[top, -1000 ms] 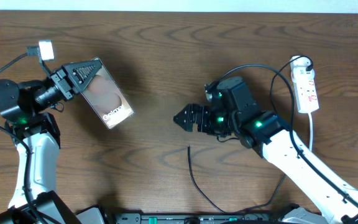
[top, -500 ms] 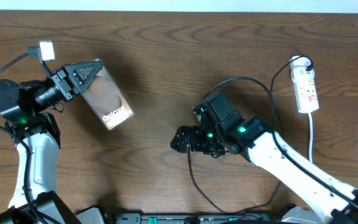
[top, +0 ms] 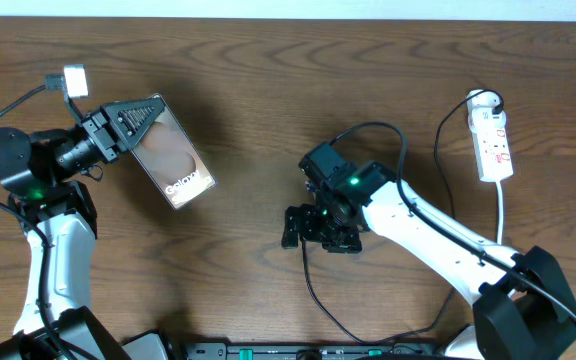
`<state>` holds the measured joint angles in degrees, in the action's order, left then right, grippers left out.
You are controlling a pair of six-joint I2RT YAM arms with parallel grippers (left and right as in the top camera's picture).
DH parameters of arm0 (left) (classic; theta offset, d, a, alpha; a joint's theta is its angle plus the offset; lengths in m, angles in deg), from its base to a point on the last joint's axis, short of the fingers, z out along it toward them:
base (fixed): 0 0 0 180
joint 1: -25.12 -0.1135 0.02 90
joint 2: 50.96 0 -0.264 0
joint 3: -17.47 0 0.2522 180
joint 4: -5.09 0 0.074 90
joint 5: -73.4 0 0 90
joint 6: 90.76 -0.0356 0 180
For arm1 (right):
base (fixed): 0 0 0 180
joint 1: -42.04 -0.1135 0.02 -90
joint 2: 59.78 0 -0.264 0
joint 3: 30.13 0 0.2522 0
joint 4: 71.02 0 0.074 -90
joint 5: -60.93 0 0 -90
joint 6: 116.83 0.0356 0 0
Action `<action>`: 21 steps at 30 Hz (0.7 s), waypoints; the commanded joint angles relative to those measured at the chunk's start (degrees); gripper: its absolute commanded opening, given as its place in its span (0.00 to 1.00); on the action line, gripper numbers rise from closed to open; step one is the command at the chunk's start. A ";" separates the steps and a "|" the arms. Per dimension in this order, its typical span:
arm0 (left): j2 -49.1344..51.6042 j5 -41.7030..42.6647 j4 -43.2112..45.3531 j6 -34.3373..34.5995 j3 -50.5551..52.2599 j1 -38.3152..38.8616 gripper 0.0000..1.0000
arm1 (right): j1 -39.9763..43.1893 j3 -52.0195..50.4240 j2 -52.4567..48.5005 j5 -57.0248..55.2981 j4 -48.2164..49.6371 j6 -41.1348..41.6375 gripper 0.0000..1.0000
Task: Plug charger to phone and switch on socket
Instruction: 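Move the right gripper over the black USB-C cable end and descend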
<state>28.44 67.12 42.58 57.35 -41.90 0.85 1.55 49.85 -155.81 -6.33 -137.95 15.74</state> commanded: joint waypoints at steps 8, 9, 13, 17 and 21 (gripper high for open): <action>-0.39 0.59 0.48 -0.42 -0.76 -0.15 0.07 | -2.71 1.68 -6.32 -2.08 -0.87 0.68 0.85; -0.39 0.70 0.48 -0.44 -0.76 -0.15 0.08 | -2.99 1.70 -6.69 -2.08 -0.87 0.70 0.86; -0.39 0.74 0.46 -0.44 -0.76 -0.15 0.08 | -3.69 1.77 -8.20 -3.17 -0.92 1.55 0.85; -0.39 0.74 0.46 -0.44 -0.76 -0.15 0.08 | -3.87 1.90 -9.35 -4.26 -0.85 1.57 0.82; -0.39 0.74 0.28 -0.42 -0.76 -0.13 0.07 | -3.87 2.10 -9.42 -6.36 -0.85 2.43 0.76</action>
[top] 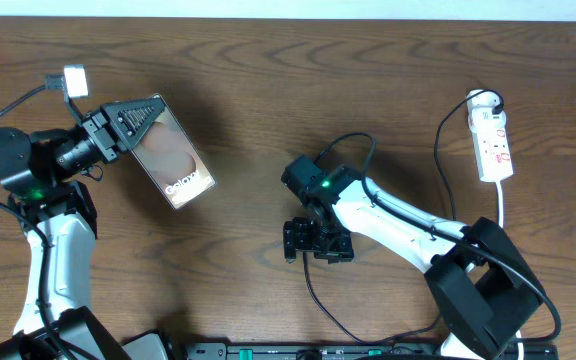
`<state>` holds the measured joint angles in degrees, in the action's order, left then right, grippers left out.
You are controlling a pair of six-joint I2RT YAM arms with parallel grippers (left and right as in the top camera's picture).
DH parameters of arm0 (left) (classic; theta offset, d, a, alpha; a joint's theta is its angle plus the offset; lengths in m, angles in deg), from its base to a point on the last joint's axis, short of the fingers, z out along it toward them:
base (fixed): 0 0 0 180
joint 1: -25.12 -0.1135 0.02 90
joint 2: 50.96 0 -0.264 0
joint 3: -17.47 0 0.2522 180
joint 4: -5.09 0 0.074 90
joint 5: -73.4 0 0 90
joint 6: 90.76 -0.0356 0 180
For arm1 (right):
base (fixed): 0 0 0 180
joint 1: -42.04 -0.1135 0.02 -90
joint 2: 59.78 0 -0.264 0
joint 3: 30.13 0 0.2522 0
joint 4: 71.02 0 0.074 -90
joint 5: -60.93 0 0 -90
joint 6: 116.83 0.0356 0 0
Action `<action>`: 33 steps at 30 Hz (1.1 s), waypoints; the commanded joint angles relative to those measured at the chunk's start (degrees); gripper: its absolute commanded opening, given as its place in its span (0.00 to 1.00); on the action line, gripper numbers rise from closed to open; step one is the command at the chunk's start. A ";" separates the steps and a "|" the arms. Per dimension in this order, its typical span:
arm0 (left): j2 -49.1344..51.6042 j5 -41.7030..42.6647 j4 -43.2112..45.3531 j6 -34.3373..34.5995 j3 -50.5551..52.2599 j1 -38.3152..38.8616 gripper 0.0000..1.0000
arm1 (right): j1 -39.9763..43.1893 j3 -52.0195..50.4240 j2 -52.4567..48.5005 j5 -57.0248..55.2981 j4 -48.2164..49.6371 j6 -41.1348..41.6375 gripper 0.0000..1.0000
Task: Plug charger to phone and switch on socket
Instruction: 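Move the right gripper over the black USB-C cable end and descend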
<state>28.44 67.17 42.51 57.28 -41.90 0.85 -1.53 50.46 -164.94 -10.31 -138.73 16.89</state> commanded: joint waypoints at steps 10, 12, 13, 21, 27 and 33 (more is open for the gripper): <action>-0.39 0.70 0.33 -0.33 -0.76 -0.13 0.07 | -0.79 1.49 -0.94 -4.11 0.20 1.49 0.55; -0.39 0.70 0.33 -0.33 -0.76 -0.15 0.08 | -0.79 1.49 -0.98 -4.72 0.20 1.51 0.56; -0.39 0.70 0.33 -0.33 -0.76 -0.13 0.07 | -0.79 1.49 -0.98 -4.92 0.26 1.53 0.56; -0.39 0.70 0.33 -0.33 -0.76 -0.13 0.08 | -0.79 2.64 -1.11 -4.94 1.22 0.79 0.63; -0.39 0.70 0.33 -0.33 -0.76 -0.13 0.08 | -0.92 9.35 -5.53 -6.64 -4.59 -0.52 0.63; -0.39 1.33 0.33 -0.35 -0.76 -0.15 0.07 | -1.62 12.96 -9.68 -8.11 -8.24 -0.79 0.59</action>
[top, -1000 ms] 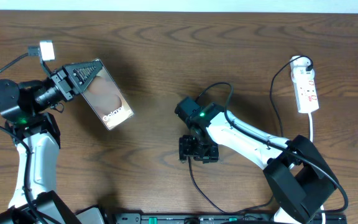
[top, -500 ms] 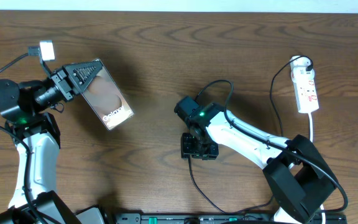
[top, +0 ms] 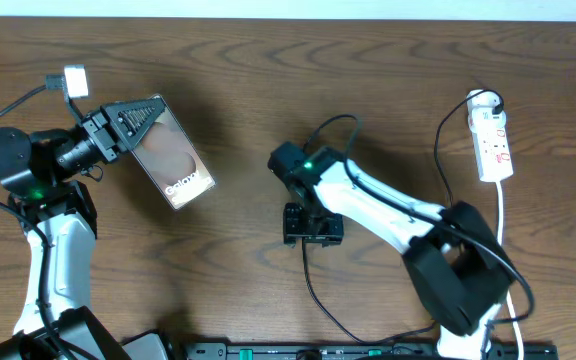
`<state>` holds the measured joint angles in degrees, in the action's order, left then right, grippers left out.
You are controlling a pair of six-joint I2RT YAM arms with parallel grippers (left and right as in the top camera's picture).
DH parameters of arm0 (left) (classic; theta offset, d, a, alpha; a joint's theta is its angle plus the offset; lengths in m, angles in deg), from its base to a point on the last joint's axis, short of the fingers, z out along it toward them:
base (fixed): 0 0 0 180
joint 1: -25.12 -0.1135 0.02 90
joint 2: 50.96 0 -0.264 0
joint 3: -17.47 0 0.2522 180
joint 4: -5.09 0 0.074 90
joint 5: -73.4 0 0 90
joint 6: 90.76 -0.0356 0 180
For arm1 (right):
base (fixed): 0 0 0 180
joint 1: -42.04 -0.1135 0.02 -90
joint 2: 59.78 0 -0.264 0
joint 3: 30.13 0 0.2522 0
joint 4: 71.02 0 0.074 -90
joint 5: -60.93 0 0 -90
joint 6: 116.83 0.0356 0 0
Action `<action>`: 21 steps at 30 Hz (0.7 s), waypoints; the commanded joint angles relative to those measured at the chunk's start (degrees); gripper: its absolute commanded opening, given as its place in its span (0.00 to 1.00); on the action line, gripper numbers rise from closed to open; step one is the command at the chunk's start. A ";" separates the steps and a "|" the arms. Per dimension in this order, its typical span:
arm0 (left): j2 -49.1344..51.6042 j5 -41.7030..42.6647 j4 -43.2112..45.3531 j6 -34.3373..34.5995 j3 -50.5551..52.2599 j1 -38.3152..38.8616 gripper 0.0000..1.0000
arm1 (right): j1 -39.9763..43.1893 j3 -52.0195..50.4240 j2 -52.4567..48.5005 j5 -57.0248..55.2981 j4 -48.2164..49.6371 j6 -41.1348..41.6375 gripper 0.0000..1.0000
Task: Plug charger to phone and switch on socket
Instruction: 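Move the right gripper over the black USB-C cable end and descend, then close the right gripper on the cable's USB-C plug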
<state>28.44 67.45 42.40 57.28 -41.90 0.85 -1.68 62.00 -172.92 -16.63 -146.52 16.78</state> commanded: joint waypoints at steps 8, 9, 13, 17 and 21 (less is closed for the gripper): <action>-0.39 1.03 0.44 -0.35 -0.76 -0.15 0.08 | -3.13 1.42 -2.05 -2.03 -0.61 0.81 0.56; -0.39 1.03 0.46 -0.35 -0.76 -0.15 0.07 | -3.39 1.42 -2.08 -2.27 -0.59 1.18 0.55; -0.39 1.03 0.44 -0.35 -0.76 -0.15 0.08 | -4.39 1.42 -2.78 -3.30 -0.07 2.58 0.53; -0.39 1.09 0.44 -0.35 -0.76 -0.15 0.07 | -4.22 1.42 -3.87 -3.13 0.20 2.62 0.49; -0.39 1.07 0.44 -0.35 -0.76 -0.15 0.07 | -4.22 1.42 -4.31 -3.17 -0.02 2.62 0.46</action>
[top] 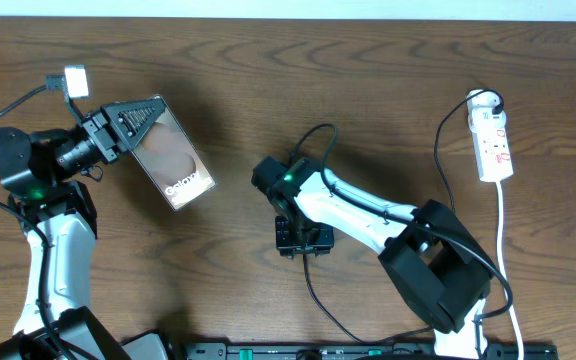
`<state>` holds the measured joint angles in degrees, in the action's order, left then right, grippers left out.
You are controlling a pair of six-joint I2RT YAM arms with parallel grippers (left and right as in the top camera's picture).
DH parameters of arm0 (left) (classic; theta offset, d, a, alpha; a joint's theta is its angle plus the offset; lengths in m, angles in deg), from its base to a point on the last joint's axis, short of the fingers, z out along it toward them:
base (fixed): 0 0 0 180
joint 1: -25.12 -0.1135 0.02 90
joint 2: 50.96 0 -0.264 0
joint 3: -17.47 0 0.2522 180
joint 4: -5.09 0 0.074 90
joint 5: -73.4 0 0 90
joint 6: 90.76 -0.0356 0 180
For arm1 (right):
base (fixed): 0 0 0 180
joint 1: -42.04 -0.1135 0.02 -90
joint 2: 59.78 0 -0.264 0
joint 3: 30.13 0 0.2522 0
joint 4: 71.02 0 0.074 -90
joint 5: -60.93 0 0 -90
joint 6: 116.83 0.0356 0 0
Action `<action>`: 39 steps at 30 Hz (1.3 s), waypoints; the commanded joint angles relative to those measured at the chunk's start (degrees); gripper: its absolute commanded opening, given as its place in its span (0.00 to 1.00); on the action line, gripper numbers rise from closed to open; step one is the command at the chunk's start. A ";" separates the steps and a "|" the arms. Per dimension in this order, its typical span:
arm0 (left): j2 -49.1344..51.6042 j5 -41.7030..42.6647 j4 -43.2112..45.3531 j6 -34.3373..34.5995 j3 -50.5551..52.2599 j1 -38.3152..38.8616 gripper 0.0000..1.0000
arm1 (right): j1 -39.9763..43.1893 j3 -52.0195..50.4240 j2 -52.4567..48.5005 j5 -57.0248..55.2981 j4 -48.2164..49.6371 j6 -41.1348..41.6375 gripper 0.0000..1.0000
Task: Plug charger to phone and switch on socket
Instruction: 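Close the right gripper on the cable's USB-C plug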
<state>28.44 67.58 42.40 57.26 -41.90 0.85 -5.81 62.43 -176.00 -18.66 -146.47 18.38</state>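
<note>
The phone [176, 160], marked Galaxy, lies slantwise at the left with its far end lifted, a shadow beside it. My left gripper [146, 108] is shut on that far end. My right gripper [296, 238] hangs mid-table, right of the phone and apart from it, shut on the end of the thin black charger cable [310, 290]; the plug itself is hidden between the fingers. The white socket strip [492, 140] lies at the far right with a black plug [488, 100] in its top end.
A white cord [502, 230] runs from the strip toward the front edge. A small white block [75, 81] sits at the far left behind my left arm. My right arm stretches across the table's middle right.
My right gripper has moved a little to the left and toward the front with the cable end. The left gripper and phone have not moved.
My right gripper held the cable end at mid-table, well right of the phone. At each later moment it stood further left, and now it is closer to the phone's near end. The left gripper kept the phone in place throughout.
</note>
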 commanded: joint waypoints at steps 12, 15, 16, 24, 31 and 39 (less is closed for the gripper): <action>-0.39 0.96 0.00 -0.33 -0.76 -0.15 0.08 | -0.13 0.98 -1.27 -2.62 -0.04 1.49 0.27; -0.39 1.01 0.00 -0.33 -0.74 -0.15 0.07 | -0.15 0.98 -1.57 -2.62 -0.02 1.49 0.23; -0.39 1.18 0.00 -0.33 -0.76 -0.15 0.07 | -0.15 0.98 -1.90 -2.62 -0.02 1.49 0.22; -0.39 1.55 0.02 -0.35 -0.76 -0.15 0.07 | -0.13 0.98 -3.39 -2.34 -0.04 1.70 0.17; -0.39 1.55 0.04 -0.35 -0.76 -0.15 0.07 | -0.15 0.98 -3.41 -2.12 -0.04 1.68 0.10; -0.39 1.55 0.04 -0.35 -0.76 -0.15 0.07 | -0.13 0.98 -3.41 -1.88 -0.07 1.68 0.03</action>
<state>28.44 68.63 42.14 57.26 -41.90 0.83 -5.84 62.70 -178.34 -19.91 -146.67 19.43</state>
